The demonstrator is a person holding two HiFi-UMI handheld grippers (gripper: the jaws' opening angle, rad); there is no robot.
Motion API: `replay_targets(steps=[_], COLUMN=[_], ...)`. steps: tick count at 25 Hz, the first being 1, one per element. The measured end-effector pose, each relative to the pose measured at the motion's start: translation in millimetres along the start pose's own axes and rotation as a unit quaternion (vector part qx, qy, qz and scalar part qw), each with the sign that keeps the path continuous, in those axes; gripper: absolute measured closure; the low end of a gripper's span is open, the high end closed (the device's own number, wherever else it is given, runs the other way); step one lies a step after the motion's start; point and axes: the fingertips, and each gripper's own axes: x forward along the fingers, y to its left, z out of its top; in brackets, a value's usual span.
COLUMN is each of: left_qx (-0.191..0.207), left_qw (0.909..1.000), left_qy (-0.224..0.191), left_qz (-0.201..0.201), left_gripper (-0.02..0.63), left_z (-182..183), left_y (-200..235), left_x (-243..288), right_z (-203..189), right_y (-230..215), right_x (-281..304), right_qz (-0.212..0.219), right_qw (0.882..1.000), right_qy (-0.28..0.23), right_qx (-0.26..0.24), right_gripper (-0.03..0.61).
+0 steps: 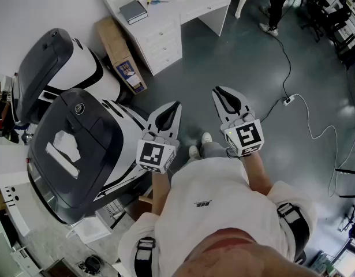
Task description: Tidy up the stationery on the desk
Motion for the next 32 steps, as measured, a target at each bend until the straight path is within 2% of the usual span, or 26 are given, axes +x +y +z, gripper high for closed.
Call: replay_targets(steps=[7, 16, 23, 32], left_qx=[-0.002, 0.007, 0.007, 0.008], left_qw=[0.9999, 0.9993, 0.9980, 0.9962], left_qy=[0.002, 0.015, 0.024, 0.022], left_qz=[0.016, 0.033, 0.058, 0.084], left_gripper=[0.614, 0.614, 0.614, 0.614], left_z=[-5.3, -2.8, -9.7, 1.3], left_y=[20.6, 53.7, 103.2, 172.5], left_x=[14.9, 60.2, 117.8, 204.3], right_z=[-0.2, -4.6, -16.5, -13.9], right_y=[-12.2, -44.7, -84.5, -148.2], right_x=[20.9, 66.7, 129.8, 215.3], right_qz=[-0.014, -0.005, 0.007, 0.024], right_qw=[1.000, 0.999, 0.999, 0.999], right_qy=[-0.014, -0.016, -0.015, -0.011], right_qx=[0.010, 0.030, 0.044, 0.043], right_gripper=[0.554, 0.554, 0.554, 0.554])
